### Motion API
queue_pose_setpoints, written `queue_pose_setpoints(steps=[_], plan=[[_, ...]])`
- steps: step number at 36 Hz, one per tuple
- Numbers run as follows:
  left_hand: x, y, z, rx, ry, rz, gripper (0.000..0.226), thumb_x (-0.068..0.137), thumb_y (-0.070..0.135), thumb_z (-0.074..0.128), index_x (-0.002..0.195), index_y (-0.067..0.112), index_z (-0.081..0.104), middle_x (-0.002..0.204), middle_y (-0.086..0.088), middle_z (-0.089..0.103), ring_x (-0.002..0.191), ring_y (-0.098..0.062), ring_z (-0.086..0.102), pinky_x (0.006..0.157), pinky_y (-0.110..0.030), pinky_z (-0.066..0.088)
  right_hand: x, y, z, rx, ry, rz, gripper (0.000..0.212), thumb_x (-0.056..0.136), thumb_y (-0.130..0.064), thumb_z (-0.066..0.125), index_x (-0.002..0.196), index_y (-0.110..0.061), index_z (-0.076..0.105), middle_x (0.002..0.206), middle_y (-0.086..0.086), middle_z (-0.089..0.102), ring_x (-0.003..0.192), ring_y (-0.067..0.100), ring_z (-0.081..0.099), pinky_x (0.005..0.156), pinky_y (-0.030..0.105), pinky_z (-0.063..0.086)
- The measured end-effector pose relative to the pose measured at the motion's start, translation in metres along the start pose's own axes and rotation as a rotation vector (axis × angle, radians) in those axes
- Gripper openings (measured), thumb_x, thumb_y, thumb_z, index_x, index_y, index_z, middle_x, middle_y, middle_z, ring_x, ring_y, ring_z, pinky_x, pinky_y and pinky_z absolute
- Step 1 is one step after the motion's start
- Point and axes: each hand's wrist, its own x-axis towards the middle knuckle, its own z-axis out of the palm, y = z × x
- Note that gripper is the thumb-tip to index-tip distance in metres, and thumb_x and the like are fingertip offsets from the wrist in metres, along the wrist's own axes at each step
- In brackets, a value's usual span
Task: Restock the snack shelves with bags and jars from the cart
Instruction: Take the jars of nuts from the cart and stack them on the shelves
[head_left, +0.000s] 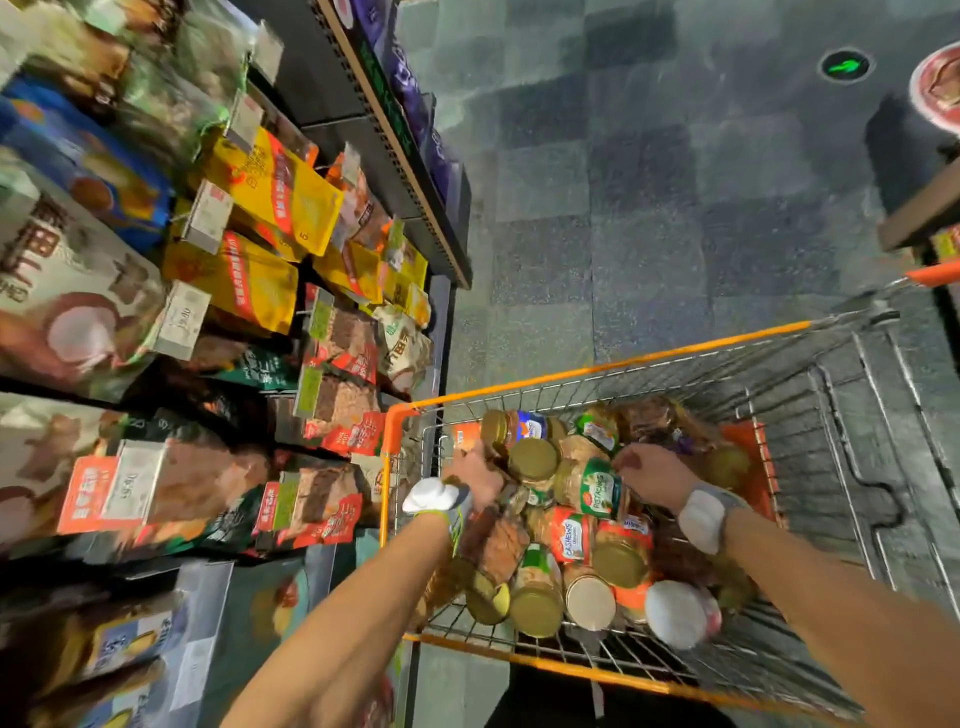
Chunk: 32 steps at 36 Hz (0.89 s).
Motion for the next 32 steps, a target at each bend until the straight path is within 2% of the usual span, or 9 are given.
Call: queue_pose_setpoints(steps=[5,8,11,15,19,23,27,29,32], plan=[[0.015,-0.021,0.009,-0.032,-0.099,0.043,0.039,0.100,0.019,0.051,0.138,0.011,0.049,0.134,-0.015,0.059,0.125,-0.035,0.057,0.103,-0.039,0.043,0.010,-0.036,0.010,0.064,-0.057,-0.079,0.021,0.096,-0.012,0.052,0.086,-0.028,0.061,0.093,0.003,0.072,0.084,0.025,0.069,0.074,0.037,0.057],[0.026,-0.041,0.020,-0.077,-0.125,0.027,0.042,0.102,0.017,0.053,0.142,0.005,0.050,0.143,-0.017,0.055,0.132,-0.033,0.051,0.104,-0.034,0.041,0.019,-0.048,0.021,0.068,-0.068,-0.086,0.016,0.095,-0.014,0.055,0.094,-0.025,0.066,0.089,-0.001,0.072,0.079,0.020,0.070,0.072,0.034,0.057],[0.028,-0.067,0.020,-0.077,-0.055,-0.059,0.040,0.105,0.009,0.042,0.145,0.006,0.045,0.143,-0.014,0.054,0.134,-0.028,0.052,0.087,-0.018,0.045,0.028,-0.063,0.037,0.041,-0.080,-0.113,0.014,0.094,-0.013,0.056,0.100,-0.021,0.067,0.085,0.004,0.071,0.075,0.024,0.068,0.065,0.030,0.051],[0.021,-0.097,0.015,-0.136,-0.092,-0.042,0.038,0.101,0.008,0.047,0.138,0.003,0.052,0.134,-0.018,0.059,0.126,-0.034,0.055,0.098,-0.031,0.043,0.034,-0.074,0.056,0.040,-0.113,-0.075,0.016,0.095,-0.009,0.053,0.105,-0.014,0.065,0.088,0.003,0.072,0.077,0.022,0.068,0.066,0.031,0.054],[0.018,-0.135,0.015,-0.158,-0.116,-0.037,0.037,0.095,0.020,0.053,0.131,0.011,0.061,0.132,-0.016,0.063,0.123,-0.034,0.059,0.101,-0.036,0.047,0.033,-0.089,0.080,0.042,-0.197,-0.068,0.019,0.099,-0.012,0.048,0.095,-0.025,0.062,0.085,0.001,0.074,0.070,0.017,0.068,0.060,0.032,0.056],[0.003,-0.136,0.010,-0.124,-0.128,0.058,0.029,0.099,0.015,0.049,0.121,0.010,0.068,0.124,-0.016,0.067,0.115,-0.033,0.063,0.093,-0.034,0.049,0.030,-0.096,0.094,0.082,-0.263,-0.003,0.019,0.101,-0.014,0.047,0.099,-0.023,0.064,0.086,0.001,0.075,0.074,0.018,0.069,0.074,0.040,0.060],[-0.007,-0.124,0.008,-0.226,0.121,0.245,0.027,0.095,0.009,0.053,0.119,0.011,0.066,0.121,-0.014,0.064,0.109,-0.033,0.063,0.085,-0.035,0.048,0.023,-0.099,0.090,0.019,-0.286,0.011,0.017,0.103,-0.019,0.048,0.110,-0.016,0.063,0.094,0.005,0.073,0.072,0.017,0.070,0.059,0.028,0.057],[-0.014,-0.106,0.009,-0.296,0.253,0.337,0.027,0.094,0.011,0.056,0.117,0.013,0.069,0.117,-0.013,0.066,0.103,-0.035,0.064,0.077,-0.038,0.050,0.020,-0.094,0.085,-0.046,-0.268,-0.011,0.016,0.103,-0.019,0.050,0.111,-0.018,0.063,0.099,0.005,0.073,0.078,0.017,0.071,0.062,0.027,0.057],[-0.019,-0.077,0.020,-0.216,0.189,0.514,0.031,0.090,0.015,0.051,0.117,0.015,0.067,0.121,-0.008,0.064,0.111,-0.030,0.059,0.087,-0.038,0.050,0.010,-0.075,0.076,-0.119,-0.222,-0.015,0.015,0.101,-0.016,0.052,0.104,-0.022,0.066,0.104,0.004,0.072,0.085,0.018,0.068,0.073,0.030,0.056]])
